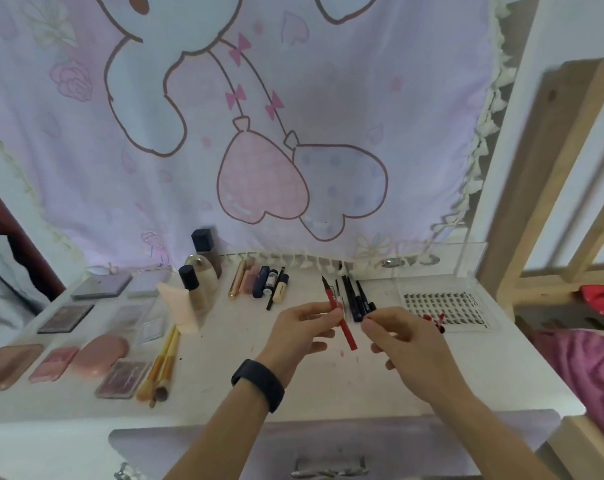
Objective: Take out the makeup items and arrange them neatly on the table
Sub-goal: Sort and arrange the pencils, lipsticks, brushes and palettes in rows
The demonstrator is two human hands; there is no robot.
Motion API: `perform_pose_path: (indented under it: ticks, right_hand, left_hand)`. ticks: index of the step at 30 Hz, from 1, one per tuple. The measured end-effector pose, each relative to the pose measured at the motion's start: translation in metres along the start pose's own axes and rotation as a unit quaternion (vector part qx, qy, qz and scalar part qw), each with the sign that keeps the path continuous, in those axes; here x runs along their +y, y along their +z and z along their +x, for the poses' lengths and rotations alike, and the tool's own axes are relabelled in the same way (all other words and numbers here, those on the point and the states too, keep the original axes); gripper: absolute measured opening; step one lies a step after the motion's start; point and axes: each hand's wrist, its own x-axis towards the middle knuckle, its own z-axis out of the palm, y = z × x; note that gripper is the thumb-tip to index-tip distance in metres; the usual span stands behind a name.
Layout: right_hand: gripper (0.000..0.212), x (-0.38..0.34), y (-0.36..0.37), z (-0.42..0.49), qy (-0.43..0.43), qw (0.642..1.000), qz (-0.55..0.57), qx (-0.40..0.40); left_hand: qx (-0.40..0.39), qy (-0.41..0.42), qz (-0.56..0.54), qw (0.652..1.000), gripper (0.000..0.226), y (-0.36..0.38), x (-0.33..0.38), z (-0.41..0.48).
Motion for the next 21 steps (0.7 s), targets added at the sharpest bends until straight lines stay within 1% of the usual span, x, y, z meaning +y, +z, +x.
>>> perform_pose_path:
  ticks: [2, 5, 8, 10, 11, 12, 13, 14, 15, 16, 18, 19, 21]
  right_hand:
    - [0.002, 0.000, 0.000, 0.006, -0.005, 1.000, -0.008, -0.006]
    - [0.004, 0.001, -0.002, 0.016, 0.000, 1.000, -0.018, -0.022]
    - [0.002, -0.002, -0.009, 0.027, -0.006, 0.998, -0.056, -0.019]
    - [0.002, -0.008, -0.017, 0.036, -0.002, 0.995, -0.100, -0.020]
    - [0.005, -0.012, -0.023, 0.043, 0.001, 0.991, -0.135, -0.023]
    - [0.008, -0.018, -0.031, 0.051, 0.006, 0.984, -0.177, -0.027]
    - [0.012, -0.023, -0.040, 0.059, 0.013, 0.975, -0.220, -0.033]
    - [0.015, -0.029, -0.048, 0.069, 0.023, 0.966, -0.254, -0.040]
    - [0.017, -0.034, -0.055, 0.078, 0.034, 0.956, -0.286, -0.046]
    - [0.018, -0.037, -0.060, 0.088, 0.041, 0.945, -0.321, -0.054]
    - [0.020, -0.039, -0.062, 0.105, 0.060, 0.921, -0.374, -0.088]
    - [0.019, -0.038, -0.060, 0.112, 0.072, 0.911, -0.390, -0.110]
    - [0.021, -0.034, -0.053, 0.123, 0.088, 0.894, -0.418, -0.137]
  left_hand:
    - [-0.015, 0.006, 0.029, 0.999, 0.024, 0.006, 0.001, 0.006]
    - [-0.026, 0.009, 0.023, 0.999, 0.022, 0.013, 0.004, 0.015]
    - [-0.053, 0.014, 0.023, 0.998, 0.020, 0.017, 0.008, 0.025]
    - [-0.061, 0.036, 0.052, 0.996, 0.020, 0.021, 0.010, 0.031]
    - [-0.055, 0.057, 0.079, 0.994, 0.021, 0.022, 0.009, 0.035]
    - [-0.034, 0.089, 0.131, 0.987, 0.022, 0.024, 0.006, 0.040]
    - [0.003, 0.129, 0.215, 0.968, 0.023, 0.025, 0.002, 0.046]
    - [0.037, 0.167, 0.312, 0.934, 0.024, 0.025, -0.002, 0.051]
    - [0.052, 0.194, 0.399, 0.895, 0.028, 0.026, -0.005, 0.055]
    - [0.046, 0.207, 0.464, 0.860, 0.033, 0.028, -0.009, 0.059]
    - [0.010, 0.228, 0.545, 0.807, 0.040, 0.032, -0.016, 0.068]
    - [-0.005, 0.241, 0.566, 0.789, 0.041, 0.036, -0.020, 0.073]
    - [-0.026, 0.266, 0.584, 0.767, 0.041, 0.042, -0.025, 0.081]
